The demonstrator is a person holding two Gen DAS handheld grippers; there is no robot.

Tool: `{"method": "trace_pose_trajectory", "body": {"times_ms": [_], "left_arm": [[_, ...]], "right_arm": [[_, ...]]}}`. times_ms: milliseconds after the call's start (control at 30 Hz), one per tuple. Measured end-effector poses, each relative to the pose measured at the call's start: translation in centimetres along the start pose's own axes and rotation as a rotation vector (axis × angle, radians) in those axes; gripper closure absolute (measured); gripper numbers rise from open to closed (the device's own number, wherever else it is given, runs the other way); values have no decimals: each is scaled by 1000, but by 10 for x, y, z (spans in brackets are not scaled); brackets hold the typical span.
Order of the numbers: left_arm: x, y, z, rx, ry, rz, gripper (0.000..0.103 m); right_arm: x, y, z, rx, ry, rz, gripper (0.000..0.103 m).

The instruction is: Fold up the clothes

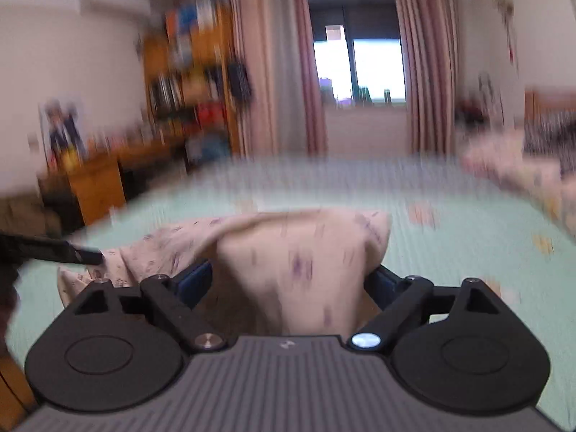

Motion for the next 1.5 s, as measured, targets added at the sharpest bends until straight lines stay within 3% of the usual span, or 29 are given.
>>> {"method": "trace_pose_trajectory", "body": {"times_ms": [67, 200, 300, 400, 467, 500, 533, 567, 633, 767, 800, 867, 900, 933, 1033, 1200, 1267, 1333, 1500], "left_arm": [[11, -33, -4, 7, 42, -80, 13], [11, -80, -13, -37, 33, -147, 16], [11, -115, -19, -70, 27, -197, 16], [-3, -103, -15, -60, 18, -132, 16], [-12, -94, -18, -74, 34, -98, 14], [-17, -90, -20, -81, 43, -80, 13], [-21, -85, -22, -88, 51, -63, 13], [-26, -81, -23, -95, 59, -46, 13], [-35, -72, -27, -108, 75, -11, 13], [-53, -55, -34, -136, 108, 59, 14], [-59, -53, -40, -152, 121, 82, 14], [-73, -52, -56, -195, 146, 115, 14], [-77, -52, -64, -213, 150, 124, 14], [-78, -54, -69, -221, 151, 120, 14], [-73, -60, -74, -215, 135, 92, 14], [-42, -68, -58, -204, 48, 22, 13], [-24, -71, -45, -203, 12, -15, 13], [-1, -77, -35, -208, -7, -61, 13], [42, -90, -31, -295, -3, -182, 14]], "right_arm": [[2, -43, 10, 50, -24, -105, 13], [-5, -106, 28, 162, -44, -216, 13], [-3, -126, 27, 176, -52, -264, 13], [11, -129, 27, 200, -39, -274, 15], [32, -134, 36, 261, -40, -327, 32], [44, -133, 35, 294, -28, -366, 63], [54, -126, 30, 300, -15, -382, 81], [64, -116, 24, 300, 1, -390, 83], [77, -67, -4, 255, 74, -320, 88], [74, 45, -88, 186, 294, -118, 87], [70, 57, -110, 169, 363, -91, 82], [65, 61, -148, 121, 487, -67, 51], [63, 55, -164, 91, 535, -68, 27], [60, 40, -171, 58, 545, -76, 23], [52, -20, -165, -16, 476, -112, 23], [55, -83, -88, 123, 256, -268, 23], [57, -92, -60, 196, 181, -305, 23], [53, -91, -48, 223, 153, -286, 23], [59, -80, -33, 199, 135, -247, 23]]}}
Point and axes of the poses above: each gripper's, at about its wrist camera, not at the fingertips, and x roughly the way its jaws point, z to its right, y to its top, the point moved 4 cm from there along x, roughly the way its jaws point, and after that the axes turned 1 degree about -x, right-handed, at the moved point
